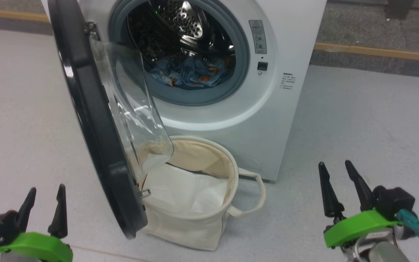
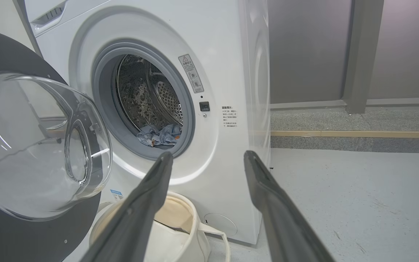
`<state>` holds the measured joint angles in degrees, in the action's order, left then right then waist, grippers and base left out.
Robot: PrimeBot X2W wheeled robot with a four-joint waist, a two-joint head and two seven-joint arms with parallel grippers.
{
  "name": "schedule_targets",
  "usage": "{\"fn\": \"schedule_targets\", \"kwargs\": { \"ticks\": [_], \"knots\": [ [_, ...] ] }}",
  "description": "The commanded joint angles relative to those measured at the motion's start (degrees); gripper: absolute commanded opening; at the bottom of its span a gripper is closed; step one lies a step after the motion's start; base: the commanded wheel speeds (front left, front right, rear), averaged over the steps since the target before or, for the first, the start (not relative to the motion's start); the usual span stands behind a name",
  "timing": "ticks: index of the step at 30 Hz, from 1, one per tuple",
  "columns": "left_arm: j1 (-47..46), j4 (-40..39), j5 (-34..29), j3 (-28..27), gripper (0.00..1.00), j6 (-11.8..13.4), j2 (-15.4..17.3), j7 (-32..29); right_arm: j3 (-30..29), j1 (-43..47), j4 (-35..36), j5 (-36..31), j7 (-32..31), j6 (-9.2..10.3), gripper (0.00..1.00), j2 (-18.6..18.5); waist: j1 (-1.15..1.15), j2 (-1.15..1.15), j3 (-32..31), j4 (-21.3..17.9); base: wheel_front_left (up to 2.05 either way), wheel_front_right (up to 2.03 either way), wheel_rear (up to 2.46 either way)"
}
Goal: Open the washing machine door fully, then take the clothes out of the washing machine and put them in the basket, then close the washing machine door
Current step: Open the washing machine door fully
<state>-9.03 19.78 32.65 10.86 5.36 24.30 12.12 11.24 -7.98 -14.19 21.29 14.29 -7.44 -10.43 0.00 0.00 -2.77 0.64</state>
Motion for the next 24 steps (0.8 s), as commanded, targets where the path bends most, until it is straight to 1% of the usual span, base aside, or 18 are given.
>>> {"fn": "schedule_targets", "kwargs": {
  "ticks": [1, 5, 20, 21, 22, 23, 24],
  "knots": [
    [-1.4, -1.6, 0.3, -2.8, 1.0, 0.3, 2.8, 0.1, 0.6, -0.4, 2.1, -0.7, 0.7, -0.05, 1.0, 0.1, 0.0, 0.0, -0.3, -0.2, 0.0, 0.0, 0.0],
    [-1.1, -1.7, 0.5, -2.9, 1.0, 0.4, 3.1, 0.2, 0.4, 0.1, 2.2, -1.0, 0.7, -0.05, 1.0, 0.6, 0.0, 0.0, -0.7, -0.3, 0.0, 0.0, 0.0],
    [-1.5, -0.7, 1.6, -3.2, 1.0, 0.1, 3.7, 0.2, 1.2, -0.5, 1.6, -1.2, 0.7, -0.05, 1.0, 0.5, 0.0, 0.0, -0.9, -0.5, 0.0, 0.0, 0.0],
    [-1.6, -0.6, 1.6, -3.2, 0.59, 0.1, 3.7, 0.2, 1.2, -0.5, 1.5, -1.2, 0.7, -0.05, 1.0, 0.5, 0.0, 0.0, -0.9, -0.5, 0.0, 0.0, 0.0],
    [-1.6, -0.5, 1.7, -3.2, 0.15, 0.0, 3.7, 0.3, 1.2, -0.5, 1.3, -1.2, 0.7, -0.05, 1.0, 0.5, 0.0, 0.0, -0.9, -0.5, 0.0, 0.0, 0.0],
    [-1.7, -0.5, 1.7, -3.2, 0.03, 0.0, 3.8, 0.3, 1.2, -0.5, 1.2, -1.2, 0.7, -0.05, 1.0, 0.5, 0.0, 0.0, -0.9, -0.5, 0.0, 0.0, 0.0],
    [-1.8, -0.4, 1.7, -3.2, 0.0, -0.1, 3.8, 0.3, 1.2, -0.5, 1.1, -1.2, 0.7, -0.05, 1.0, 0.5, 0.0, 0.0, -0.9, -0.5, 0.0, 0.0, 0.0]
  ]
}}
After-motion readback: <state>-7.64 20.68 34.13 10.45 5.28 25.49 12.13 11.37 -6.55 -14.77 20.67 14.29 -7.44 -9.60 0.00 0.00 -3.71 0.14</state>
